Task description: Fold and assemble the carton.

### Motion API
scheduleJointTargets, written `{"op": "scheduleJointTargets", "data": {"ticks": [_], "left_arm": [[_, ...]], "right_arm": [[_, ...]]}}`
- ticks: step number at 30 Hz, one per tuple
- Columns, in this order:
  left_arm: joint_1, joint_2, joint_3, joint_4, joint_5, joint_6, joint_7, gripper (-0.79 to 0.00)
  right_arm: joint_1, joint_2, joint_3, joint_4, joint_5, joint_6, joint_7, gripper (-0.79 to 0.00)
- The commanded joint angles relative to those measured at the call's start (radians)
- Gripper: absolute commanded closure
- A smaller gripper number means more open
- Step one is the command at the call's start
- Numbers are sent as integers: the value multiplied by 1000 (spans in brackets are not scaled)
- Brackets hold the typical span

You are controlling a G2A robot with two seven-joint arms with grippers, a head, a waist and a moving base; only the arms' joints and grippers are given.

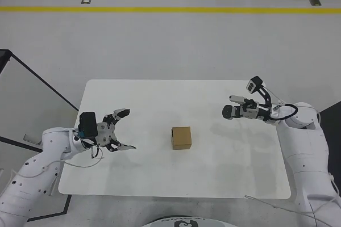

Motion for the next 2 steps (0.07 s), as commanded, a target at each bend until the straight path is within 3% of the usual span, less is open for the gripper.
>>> {"op": "scheduleJointTargets", "data": {"ticks": [1,2], "left_arm": [[0,0,0,0,0,0,0,-784],[0,0,0,0,0,0,0,-784]], "right_arm": [[0,0,0,0,0,0,0,-785],[0,0,0,0,0,0,0,-785]]}}
